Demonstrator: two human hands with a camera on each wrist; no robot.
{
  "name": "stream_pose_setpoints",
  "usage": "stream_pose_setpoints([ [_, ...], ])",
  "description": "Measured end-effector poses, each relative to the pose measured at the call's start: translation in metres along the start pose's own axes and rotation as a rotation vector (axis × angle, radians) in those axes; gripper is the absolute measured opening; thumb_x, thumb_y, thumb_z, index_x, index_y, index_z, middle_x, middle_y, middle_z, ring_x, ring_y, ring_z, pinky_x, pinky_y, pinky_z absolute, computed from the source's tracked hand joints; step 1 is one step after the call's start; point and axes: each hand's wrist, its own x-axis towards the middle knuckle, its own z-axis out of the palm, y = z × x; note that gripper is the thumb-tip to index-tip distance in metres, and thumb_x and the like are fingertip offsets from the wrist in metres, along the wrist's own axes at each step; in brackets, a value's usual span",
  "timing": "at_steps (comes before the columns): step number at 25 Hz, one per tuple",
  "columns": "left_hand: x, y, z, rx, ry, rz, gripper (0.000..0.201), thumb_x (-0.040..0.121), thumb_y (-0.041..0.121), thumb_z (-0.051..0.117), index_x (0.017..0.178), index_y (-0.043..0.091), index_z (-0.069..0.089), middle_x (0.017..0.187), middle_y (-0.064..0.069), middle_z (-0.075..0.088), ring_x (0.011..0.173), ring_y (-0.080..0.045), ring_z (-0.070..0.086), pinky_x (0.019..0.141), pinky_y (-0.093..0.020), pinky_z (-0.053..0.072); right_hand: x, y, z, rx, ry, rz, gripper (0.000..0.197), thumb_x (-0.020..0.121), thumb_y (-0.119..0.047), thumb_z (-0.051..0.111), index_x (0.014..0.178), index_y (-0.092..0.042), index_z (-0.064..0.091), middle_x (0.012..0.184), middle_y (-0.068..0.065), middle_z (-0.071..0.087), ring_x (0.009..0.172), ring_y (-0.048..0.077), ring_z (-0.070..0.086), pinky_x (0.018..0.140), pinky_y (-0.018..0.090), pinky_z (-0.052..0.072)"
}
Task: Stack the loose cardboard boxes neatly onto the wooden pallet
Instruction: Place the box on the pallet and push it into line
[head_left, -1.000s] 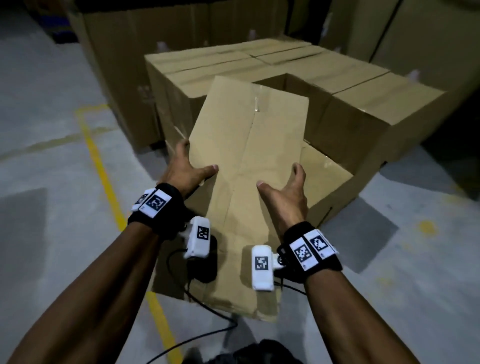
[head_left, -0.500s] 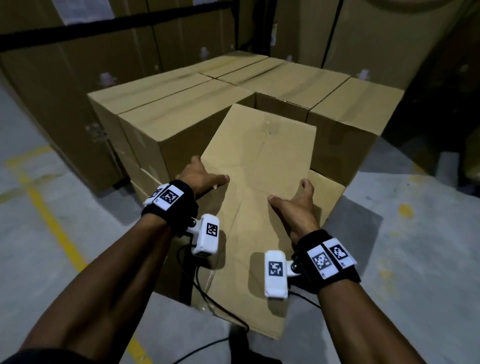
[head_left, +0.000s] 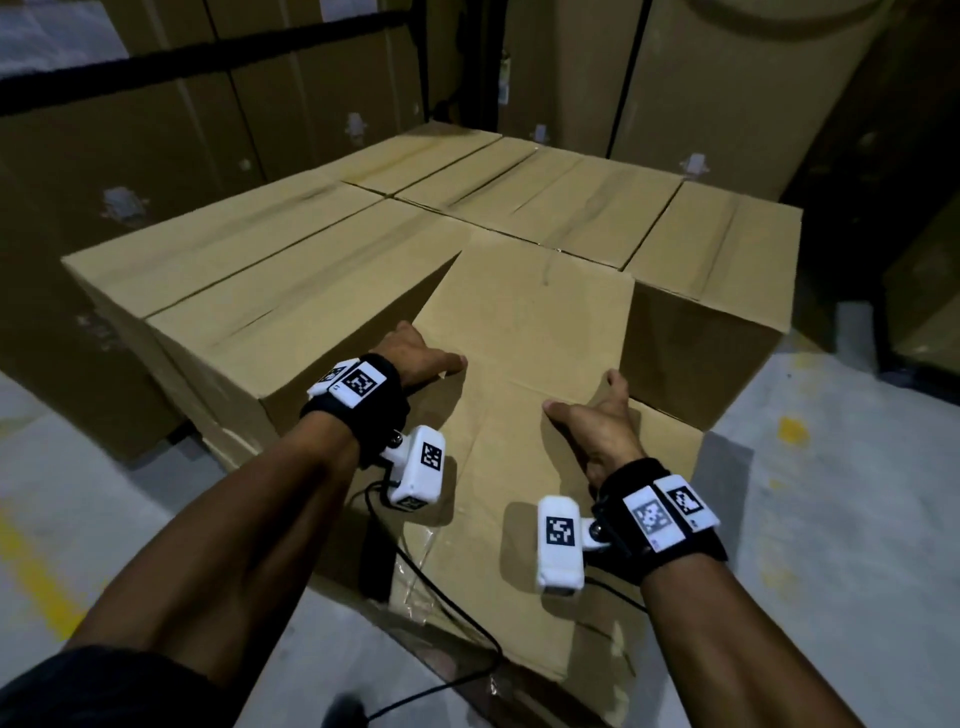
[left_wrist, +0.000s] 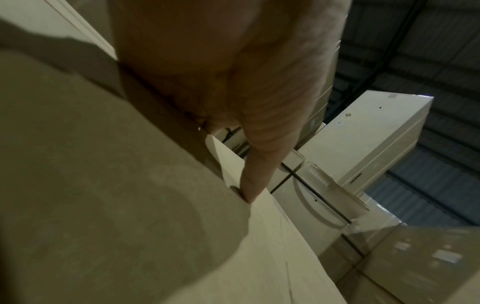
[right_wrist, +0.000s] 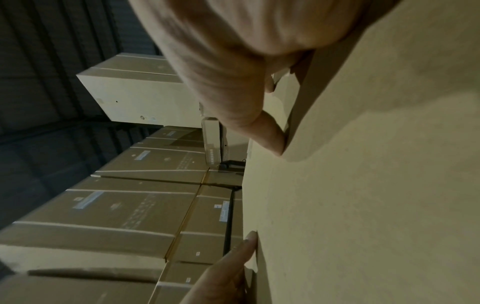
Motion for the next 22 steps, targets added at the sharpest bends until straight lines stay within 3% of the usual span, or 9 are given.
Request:
stream_pose_setpoints([
  [3, 0.041, 0.008, -0.007, 0.094, -0.024, 0.078, 0.092, 0.082, 0.057, 0.071, 0.144, -0.001, 0.034, 0.145, -0.02, 0.045, 0.135, -0.038, 0.04, 0.109, -0.044, 0.038, 0.022, -0.008, 0.022, -0.004, 0.083, 0.035, 0.099, 0.086, -0.009, 0.077, 0.16, -0.027, 0.013, 0.159, 0.007, 0.031, 0.139, 0.027, 0.039, 0.108, 0.03, 0.036],
  [7, 0.089, 0.011, -0.014, 0.145, -0.053, 0.159, 0.07, 0.08, 0.056, 0.071, 0.124, 0.004, 0.054, 0.139, -0.02, 0.049, 0.13, -0.039, 0.043, 0.107, -0.044, 0.041, 0.047, -0.01, 0.053, 0.065, 0.17, 0.096, 0.107, 0.077, -0.006, 0.082, 0.158, -0.029, 0.015, 0.156, 0.009, 0.037, 0.135, 0.029, 0.046, 0.111, 0.04, 0.043],
  [12, 0.129, 0.008, -0.019, 0.166, -0.116, 0.205, 0.088, 0.079, 0.054, 0.069, 0.143, 0.001, 0.04, 0.151, -0.016, 0.034, 0.141, -0.036, 0.026, 0.113, -0.043, 0.031, 0.064, -0.015, 0.083, 0.144, 0.288, 0.155, 0.119, 0.052, -0.016, 0.083, 0.152, -0.039, 0.025, 0.143, 0.01, 0.049, 0.122, 0.032, 0.057, 0.104, 0.047, 0.051],
  [14, 0.137, 0.006, -0.022, 0.17, -0.154, 0.216, 0.091, 0.081, 0.053, 0.066, 0.148, 0.001, 0.033, 0.155, -0.015, 0.028, 0.143, -0.035, 0.021, 0.115, -0.044, 0.028, 0.067, -0.014, 0.092, 0.138, 0.318, 0.166, 0.119, 0.05, -0.018, 0.082, 0.152, -0.04, 0.025, 0.142, 0.011, 0.05, 0.121, 0.033, 0.059, 0.103, 0.048, 0.051],
  [17, 0.141, 0.003, -0.024, 0.171, -0.168, 0.209, 0.091, 0.083, 0.049, 0.063, 0.15, 0.002, 0.025, 0.159, -0.015, 0.02, 0.148, -0.034, 0.013, 0.119, -0.045, 0.021, 0.065, -0.014, 0.1, 0.135, 0.316, 0.162, 0.112, 0.059, -0.013, 0.082, 0.153, -0.034, 0.026, 0.137, 0.013, 0.053, 0.115, 0.032, 0.062, 0.101, 0.048, 0.053],
  [21, 0.145, -0.002, -0.025, 0.219, -0.173, 0.201, 0.093, 0.087, 0.049, 0.057, 0.156, 0.004, 0.013, 0.166, -0.011, 0.005, 0.152, -0.031, -0.001, 0.122, -0.046, 0.012, 0.084, -0.003, 0.101, 0.123, 0.3, 0.173, 0.125, 0.037, -0.031, 0.082, 0.148, -0.044, 0.026, 0.136, 0.008, 0.058, 0.115, 0.031, 0.062, 0.099, 0.047, 0.054],
  [22, 0.143, -0.002, -0.026, 0.213, -0.17, 0.199, 0.093, 0.088, 0.049, 0.057, 0.156, 0.005, 0.01, 0.166, -0.01, 0.002, 0.152, -0.031, -0.002, 0.122, -0.046, 0.011, 0.088, 0.0, 0.101, 0.122, 0.3, 0.172, 0.124, 0.037, -0.032, 0.081, 0.148, -0.045, 0.026, 0.136, 0.007, 0.058, 0.116, 0.031, 0.062, 0.099, 0.048, 0.054],
])
